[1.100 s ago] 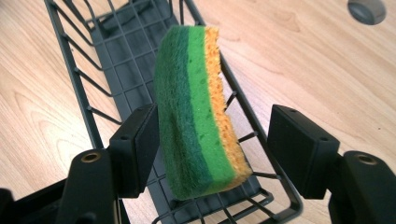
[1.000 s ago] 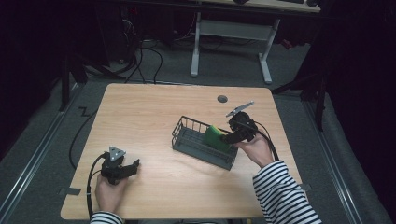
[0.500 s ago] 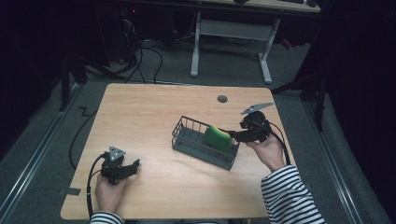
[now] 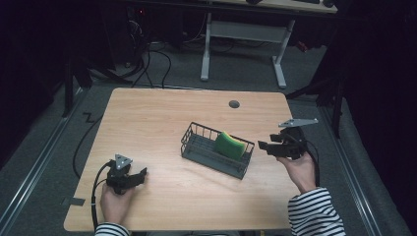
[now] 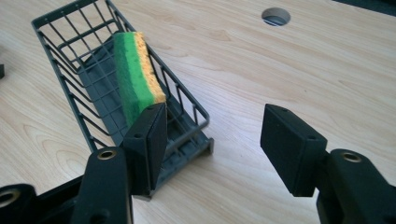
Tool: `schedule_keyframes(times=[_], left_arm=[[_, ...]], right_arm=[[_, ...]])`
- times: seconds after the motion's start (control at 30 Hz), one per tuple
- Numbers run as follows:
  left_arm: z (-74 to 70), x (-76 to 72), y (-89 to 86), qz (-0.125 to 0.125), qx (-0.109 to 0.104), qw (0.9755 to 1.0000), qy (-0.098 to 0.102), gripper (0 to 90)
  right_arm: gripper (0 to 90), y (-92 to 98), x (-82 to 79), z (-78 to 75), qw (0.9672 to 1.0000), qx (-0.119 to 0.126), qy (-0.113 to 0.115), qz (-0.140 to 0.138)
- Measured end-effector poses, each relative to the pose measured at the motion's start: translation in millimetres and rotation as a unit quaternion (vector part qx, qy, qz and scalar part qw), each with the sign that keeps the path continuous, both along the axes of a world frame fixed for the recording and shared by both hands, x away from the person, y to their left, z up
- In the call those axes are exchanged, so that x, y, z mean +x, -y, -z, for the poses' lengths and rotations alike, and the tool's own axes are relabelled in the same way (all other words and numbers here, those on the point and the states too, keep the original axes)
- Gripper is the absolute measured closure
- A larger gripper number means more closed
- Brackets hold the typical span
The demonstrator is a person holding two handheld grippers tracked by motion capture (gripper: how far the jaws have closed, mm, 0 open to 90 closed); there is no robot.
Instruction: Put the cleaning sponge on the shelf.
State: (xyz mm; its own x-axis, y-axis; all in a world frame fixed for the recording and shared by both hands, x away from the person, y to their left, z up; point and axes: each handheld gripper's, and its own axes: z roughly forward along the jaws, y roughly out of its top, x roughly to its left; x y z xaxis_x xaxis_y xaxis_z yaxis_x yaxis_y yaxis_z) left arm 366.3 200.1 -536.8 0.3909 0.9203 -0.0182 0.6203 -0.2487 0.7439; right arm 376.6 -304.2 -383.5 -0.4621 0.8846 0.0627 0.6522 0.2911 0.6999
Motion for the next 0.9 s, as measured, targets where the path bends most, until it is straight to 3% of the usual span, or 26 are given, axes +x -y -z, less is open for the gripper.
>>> schedule_keyframes(times=[0.17,0.43,0.9], left_arm=[[0.1,0.0,0.0,0.000,0.000,1.0000,0.001,29.9],[0.0,0.1,-0.6,-0.001,-0.002,1.0000,0.000,30.1],[0.1,0.2,-0.3,-0.002,-0.002,1.0000,0.000,30.1]], right_arm=[[41.7,12.9,-8.8,0.4,0.9997,0.016,0.011,0.013],[42.0,30.9,-24.1,12.0,0.9987,0.037,0.011,0.033],[43.5,55.5,-48.4,53.3,0.9943,0.079,0.013,0.070]])
